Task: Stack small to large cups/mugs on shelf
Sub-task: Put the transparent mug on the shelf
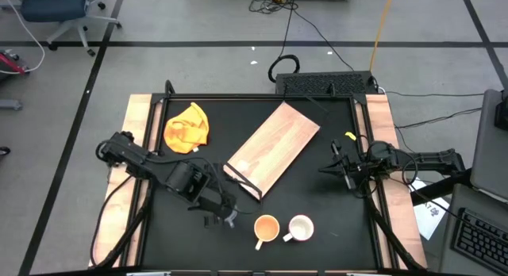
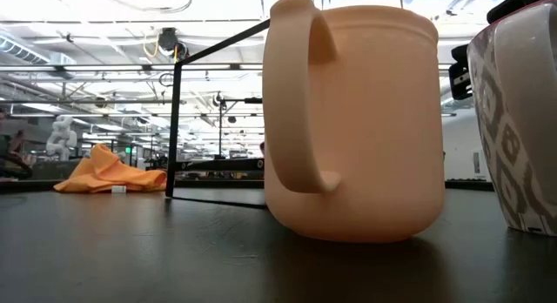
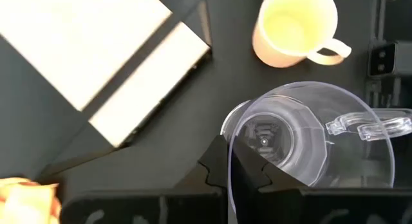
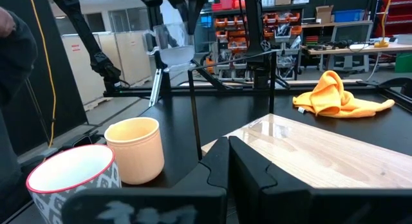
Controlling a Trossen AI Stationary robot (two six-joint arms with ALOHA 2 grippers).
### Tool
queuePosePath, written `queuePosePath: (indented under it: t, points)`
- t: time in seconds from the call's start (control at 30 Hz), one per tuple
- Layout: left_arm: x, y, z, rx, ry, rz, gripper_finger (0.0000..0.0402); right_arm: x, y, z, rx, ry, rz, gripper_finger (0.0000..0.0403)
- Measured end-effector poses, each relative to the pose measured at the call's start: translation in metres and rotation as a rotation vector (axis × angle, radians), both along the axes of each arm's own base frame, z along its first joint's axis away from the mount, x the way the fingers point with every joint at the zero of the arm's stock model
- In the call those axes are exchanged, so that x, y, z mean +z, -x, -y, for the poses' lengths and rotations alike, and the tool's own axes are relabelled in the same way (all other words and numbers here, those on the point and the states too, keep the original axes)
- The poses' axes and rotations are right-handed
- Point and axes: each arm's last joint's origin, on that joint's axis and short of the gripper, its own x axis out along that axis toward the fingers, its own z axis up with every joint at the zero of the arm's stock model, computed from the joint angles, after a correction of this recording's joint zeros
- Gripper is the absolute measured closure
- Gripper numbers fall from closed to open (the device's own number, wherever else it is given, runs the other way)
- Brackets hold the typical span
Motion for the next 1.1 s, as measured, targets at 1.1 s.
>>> queuePosePath:
  t: [1.1]
  points:
    - [0.011, -0.015, -0.035, -0.059, 0.08, -0.007, 0.0401, 0.0, 0.0, 0.0, -0.001, 0.0, 0.0, 0.0403]
